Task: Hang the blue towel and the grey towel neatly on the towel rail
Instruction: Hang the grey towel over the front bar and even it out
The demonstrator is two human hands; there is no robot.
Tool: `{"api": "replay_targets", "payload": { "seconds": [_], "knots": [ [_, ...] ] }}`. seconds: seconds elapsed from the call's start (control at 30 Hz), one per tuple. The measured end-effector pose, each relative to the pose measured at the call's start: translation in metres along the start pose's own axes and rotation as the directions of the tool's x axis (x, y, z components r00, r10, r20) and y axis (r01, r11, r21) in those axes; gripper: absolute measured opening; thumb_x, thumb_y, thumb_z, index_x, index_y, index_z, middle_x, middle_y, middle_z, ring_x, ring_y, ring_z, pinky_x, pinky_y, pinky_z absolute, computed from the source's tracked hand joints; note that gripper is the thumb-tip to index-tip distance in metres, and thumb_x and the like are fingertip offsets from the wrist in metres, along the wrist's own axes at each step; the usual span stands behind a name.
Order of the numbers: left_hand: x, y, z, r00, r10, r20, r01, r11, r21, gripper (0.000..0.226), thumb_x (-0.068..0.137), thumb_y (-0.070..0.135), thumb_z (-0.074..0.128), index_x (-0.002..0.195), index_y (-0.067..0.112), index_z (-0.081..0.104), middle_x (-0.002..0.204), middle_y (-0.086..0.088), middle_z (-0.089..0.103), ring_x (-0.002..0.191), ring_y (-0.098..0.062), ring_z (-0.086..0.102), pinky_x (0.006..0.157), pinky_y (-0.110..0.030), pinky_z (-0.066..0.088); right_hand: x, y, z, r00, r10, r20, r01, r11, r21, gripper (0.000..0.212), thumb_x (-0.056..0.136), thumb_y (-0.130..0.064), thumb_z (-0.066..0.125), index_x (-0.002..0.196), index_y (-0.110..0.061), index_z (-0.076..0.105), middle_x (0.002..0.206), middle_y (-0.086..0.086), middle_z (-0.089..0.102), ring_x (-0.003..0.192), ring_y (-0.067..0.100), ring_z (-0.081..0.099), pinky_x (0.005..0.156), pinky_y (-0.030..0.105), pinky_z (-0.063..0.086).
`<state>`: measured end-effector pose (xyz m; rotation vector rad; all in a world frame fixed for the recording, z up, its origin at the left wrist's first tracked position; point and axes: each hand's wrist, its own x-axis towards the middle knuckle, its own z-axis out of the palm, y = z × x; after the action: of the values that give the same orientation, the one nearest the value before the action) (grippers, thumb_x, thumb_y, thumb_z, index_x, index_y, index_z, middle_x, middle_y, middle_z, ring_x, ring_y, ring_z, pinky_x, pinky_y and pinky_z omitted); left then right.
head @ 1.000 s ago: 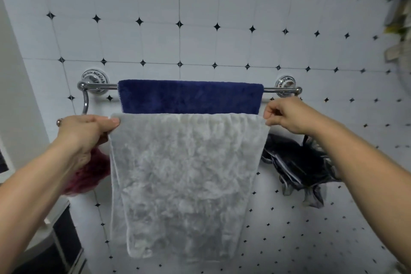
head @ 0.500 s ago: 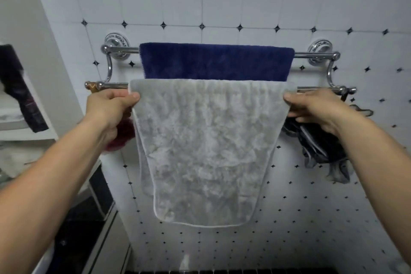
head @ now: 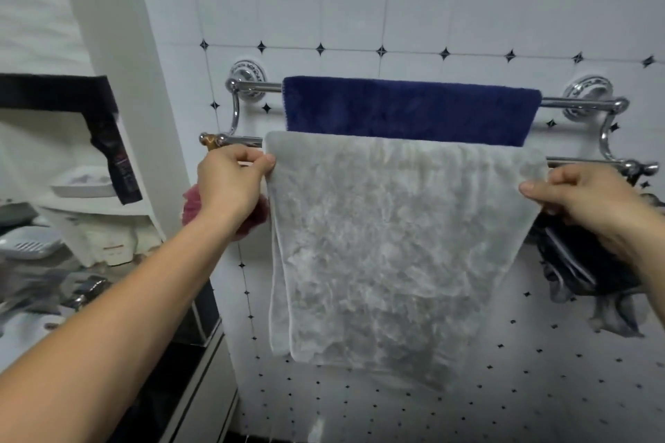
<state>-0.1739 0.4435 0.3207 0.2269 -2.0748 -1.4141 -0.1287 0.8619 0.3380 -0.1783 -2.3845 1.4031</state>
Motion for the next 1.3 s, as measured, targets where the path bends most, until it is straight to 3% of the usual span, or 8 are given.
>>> {"api": "replay_targets", "payload": {
  "seconds": [0.1,0.23,0.33,0.43,0.57,0.8,1.13,1.3],
  "knots": [
    [0.015,0.016,-0.006,0.991,0.119,-0.058,-0.117,0.993,0.03,0.02,0.077,0.038,0.073,0.06,0.031,0.066,0.078,0.007,0.072,0.08,-0.022,0.069,0.079,-0.04,0.056,0.006,-0.005,0.001,1.0,-0.007,-0.018,0.007,1.0,0.021,0.045,0.075,-0.029,0.081,0.082,0.009,0.058,0.07,0.015,0.061,0.064,0.024,0.051,0.06,0.031,0.039],
    [0.036,0.027,-0.008,0.988,0.144,-0.054,-0.14,0.988,0.07,0.025,0.074,0.046,0.068,0.068,0.022,0.07,0.071,0.005,0.072,0.075,-0.021,0.07,0.075,-0.04,0.057,0.003,-0.009,0.011,0.994,0.089,0.06,-0.098,0.977,0.187,0.041,0.061,-0.036,0.086,0.084,-0.008,0.066,0.099,0.014,0.075,0.086,0.025,0.07,0.072,0.031,0.05],
    [0.029,0.026,-0.002,0.986,0.155,-0.067,-0.145,0.98,0.135,0.032,0.079,0.048,0.061,0.071,0.018,0.066,0.072,0.002,0.07,0.078,-0.024,0.067,0.076,-0.038,0.054,0.004,0.004,0.018,0.98,0.14,0.138,-0.18,0.925,0.336,0.093,0.017,-0.049,0.093,0.096,-0.009,0.069,0.1,0.006,0.077,0.091,0.02,0.074,0.073,0.029,0.06],
    [0.006,0.006,0.004,0.989,0.15,0.002,-0.15,0.987,0.056,0.025,0.082,0.043,0.067,0.072,0.021,0.061,0.072,0.008,0.066,0.073,-0.013,0.062,0.069,-0.03,0.047,0.006,0.014,0.023,0.983,0.109,0.147,-0.163,0.888,0.431,0.111,0.011,-0.044,0.096,0.109,0.0,0.066,0.105,0.01,0.075,0.097,0.023,0.073,0.077,0.031,0.06],
    [-0.002,-0.018,0.009,0.988,0.085,0.131,-0.077,0.995,-0.067,0.017,0.077,0.025,0.077,0.074,0.015,0.064,0.075,0.001,0.069,0.068,-0.016,0.064,0.064,-0.03,0.052,0.001,0.017,0.03,0.973,0.074,0.219,-0.168,0.876,0.453,0.078,0.037,-0.029,0.088,0.109,-0.007,0.069,0.111,0.008,0.074,0.095,0.02,0.073,0.078,0.033,0.059],
    [0.003,-0.03,0.01,0.978,0.021,0.208,0.002,0.994,-0.111,0.037,0.082,0.016,0.076,0.05,0.019,0.058,0.051,-0.001,0.058,0.051,-0.021,0.052,0.058,-0.037,0.047,-0.001,0.028,0.032,0.969,0.047,0.244,-0.15,0.895,0.421,0.111,0.018,-0.045,0.098,0.116,-0.001,0.067,0.112,0.014,0.073,0.101,0.029,0.071,0.08,0.037,0.058],
    [-0.015,-0.067,0.006,0.927,0.046,0.372,-0.05,0.999,0.001,0.032,0.078,0.021,0.081,0.07,-0.005,0.063,0.081,-0.03,0.065,0.067,-0.02,0.056,0.07,-0.037,0.049,-0.017,0.044,0.015,0.934,0.121,0.336,-0.215,0.943,0.255,0.099,0.019,-0.039,0.098,0.107,-0.002,0.071,0.104,0.014,0.075,0.092,0.028,0.073,0.067,0.029,0.061],
    [0.002,-0.025,-0.004,0.951,0.039,0.308,0.011,0.987,-0.158,0.02,0.077,0.024,0.08,0.066,0.013,0.067,0.07,-0.013,0.071,0.064,-0.028,0.066,0.072,-0.046,0.059,-0.012,0.022,0.011,0.947,0.075,0.311,-0.189,0.916,0.353,0.071,0.04,-0.032,0.089,0.104,-0.006,0.071,0.108,0.012,0.074,0.089,0.021,0.074,0.069,0.03,0.061]
  ]
}}
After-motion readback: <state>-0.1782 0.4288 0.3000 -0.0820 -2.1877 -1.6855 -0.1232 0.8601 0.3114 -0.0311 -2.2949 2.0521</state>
